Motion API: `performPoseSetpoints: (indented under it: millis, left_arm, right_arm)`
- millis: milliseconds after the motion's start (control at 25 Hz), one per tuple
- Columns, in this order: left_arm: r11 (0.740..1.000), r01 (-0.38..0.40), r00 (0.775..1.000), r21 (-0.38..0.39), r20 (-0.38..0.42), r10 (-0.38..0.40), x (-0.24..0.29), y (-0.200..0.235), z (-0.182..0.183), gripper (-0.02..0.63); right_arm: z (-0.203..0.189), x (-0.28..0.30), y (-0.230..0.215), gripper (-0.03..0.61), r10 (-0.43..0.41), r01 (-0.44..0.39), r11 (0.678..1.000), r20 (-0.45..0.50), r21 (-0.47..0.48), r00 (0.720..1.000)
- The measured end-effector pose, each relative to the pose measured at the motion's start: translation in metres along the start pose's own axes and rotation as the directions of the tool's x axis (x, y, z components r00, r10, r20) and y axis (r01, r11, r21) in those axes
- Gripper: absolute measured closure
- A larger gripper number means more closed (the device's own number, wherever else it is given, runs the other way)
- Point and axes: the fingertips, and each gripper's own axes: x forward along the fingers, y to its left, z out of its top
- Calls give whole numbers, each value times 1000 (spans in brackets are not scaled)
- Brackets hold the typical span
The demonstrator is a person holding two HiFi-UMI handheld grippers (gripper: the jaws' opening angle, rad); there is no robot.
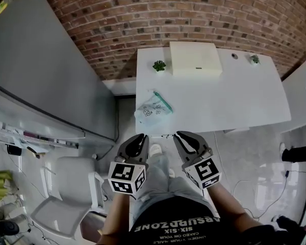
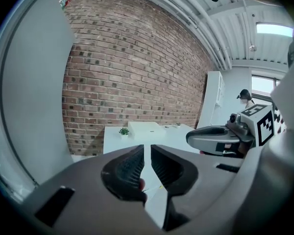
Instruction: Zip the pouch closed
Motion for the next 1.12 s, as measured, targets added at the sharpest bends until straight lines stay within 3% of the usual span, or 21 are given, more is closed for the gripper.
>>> performPoseSetpoints:
  millis: [120, 360, 800, 1120]
  left_arm:
    - [1000, -1, 1000, -4, 5, 1, 14, 15, 10, 503]
    - [1000, 5, 1000, 10, -27, -5, 45, 42, 20, 445]
    - [998, 50, 995, 34, -89, -47, 103, 84, 37, 437]
    - [998, 41, 992, 48, -125, -35, 136, 120, 47, 437]
  right_arm:
    - [5, 14, -11, 535, 6, -6, 1000, -8, 4, 1000]
    - [13, 44, -34, 503, 25, -25, 1000, -25, 11, 999]
    - [17, 103, -82, 485, 17, -16, 1000, -77, 18, 997]
    - [8, 139, -105, 485, 12, -11, 1000, -145, 12, 989]
